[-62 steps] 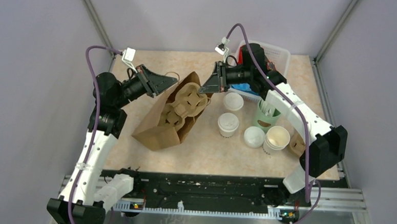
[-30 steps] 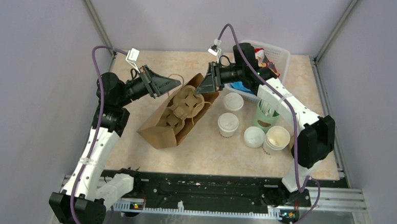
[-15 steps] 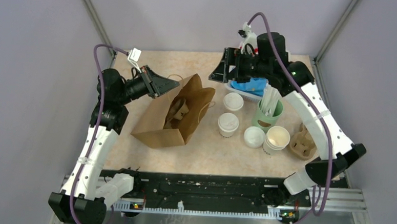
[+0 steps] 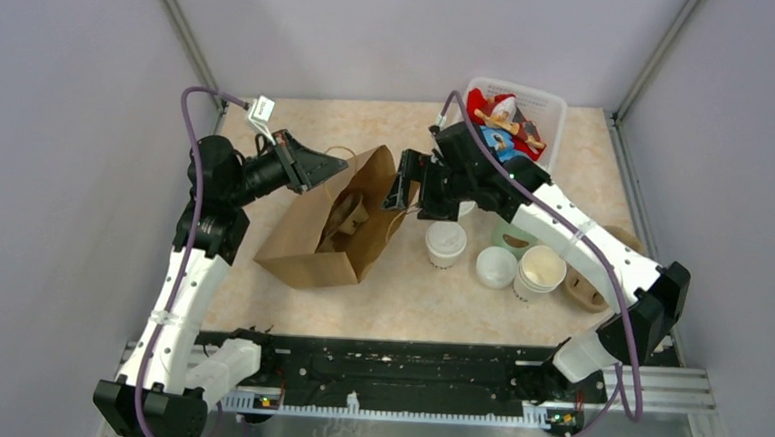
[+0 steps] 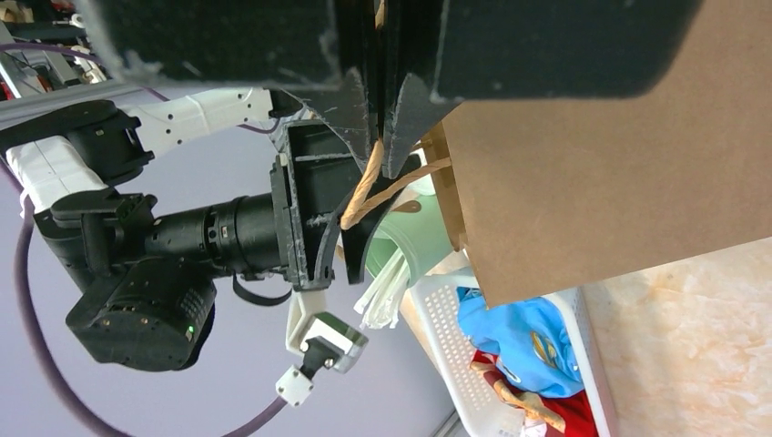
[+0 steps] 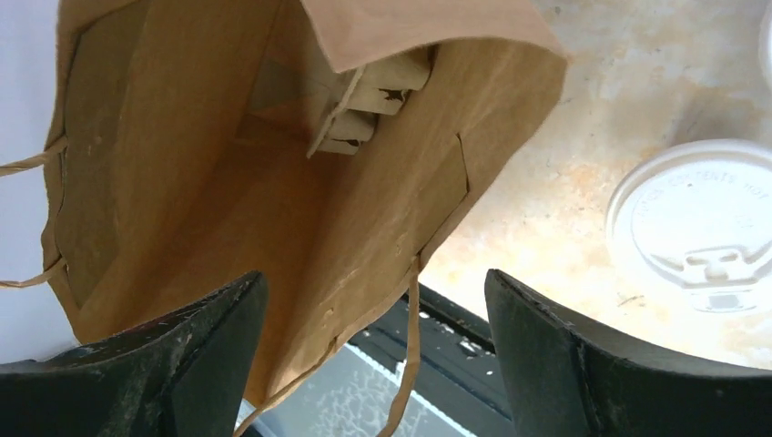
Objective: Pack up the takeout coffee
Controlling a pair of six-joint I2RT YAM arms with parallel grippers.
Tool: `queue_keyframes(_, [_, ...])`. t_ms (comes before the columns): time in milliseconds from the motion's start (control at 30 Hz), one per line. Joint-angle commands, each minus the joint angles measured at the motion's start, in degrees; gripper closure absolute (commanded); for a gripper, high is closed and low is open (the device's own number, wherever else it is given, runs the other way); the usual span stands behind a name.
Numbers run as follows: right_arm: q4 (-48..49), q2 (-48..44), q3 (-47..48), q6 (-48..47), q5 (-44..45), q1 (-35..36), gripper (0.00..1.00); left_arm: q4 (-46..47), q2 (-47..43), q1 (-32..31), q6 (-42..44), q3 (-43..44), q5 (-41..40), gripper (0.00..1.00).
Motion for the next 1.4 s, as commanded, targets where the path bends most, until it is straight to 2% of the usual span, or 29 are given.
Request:
queue_keyframes(0, [5.37,-0.77,-1.71,5.89,1.54,2.48,0.16,1.78,-0.61,0.36,-0.12,0.35,-0.99,1.0])
queue_keyframes(167, [4.82,1.1,-0.94,9.45,10.7,7.21,0.43,-3.13,-2.11,0.36,0.65,1.77,-3.18,1.0])
queue_keyframes(233, [6.13,1.01,-0.9,9.88,16.06,8.99,0.62,-6.62,-2.65,0.36,1.5,3.61,-4.79,1.0])
queue_keyframes(367, [6.2,2.74,2.47,6.12,25.59,11.76,0.88,-18.38,-3.44,0.36,3.3,8.65,-11.26,1.0])
queue_keyframes(433, [8.85,2.73,3.09,2.51,26.7,11.89,1.0,-26.75,-3.36,0.36,3.58,12.25,-17.8,0.92])
queue_keyframes(533, [16.41,0.94,0.73,-4.01,25.46,12.14,1.0,-40.18,-1.43,0.36,3.06,17.67,-27.79,0.79])
queue_keyframes(600, [18.63,0.54,0.86,-5.72,24.75,12.19,1.0,-44.93,0.17,0.36,4.2,20.07,-29.06,0.84])
queue_keyframes(633, [19.15,0.54,1.33,-6.44,24.44,12.15,1.0,-46.03,0.89,0.36,5.03,21.11,-28.1,0.81])
queue_keyframes(800, [13.65,3.26,8.63,-7.51,23.23,12.15,1.0,-53.08,4.1,0.36,5.58,30.6,-25.94,0.43])
queue_keyframes(933, [7.48,5.31,13.89,-6.57,26.46,12.16,1.0,-53.48,6.22,0.36,7.43,37.66,-22.83,0.07])
queue_keyframes(967, [7.32,5.48,14.17,-6.36,26.49,12.16,1.0,-52.86,6.53,0.36,7.97,37.82,-21.13,0.02])
queue_keyframes(1233, [2.6,9.56,21.51,-8.3,29.08,14.09,1.0,-55.51,5.3,0.14,13.46,31.85,-25.76,0.02])
queue_keyframes(1367, [3.74,10.16,23.28,-11.23,29.32,14.94,1.0,-54.1,3.54,-0.28,13.6,25.12,-25.53,0.02])
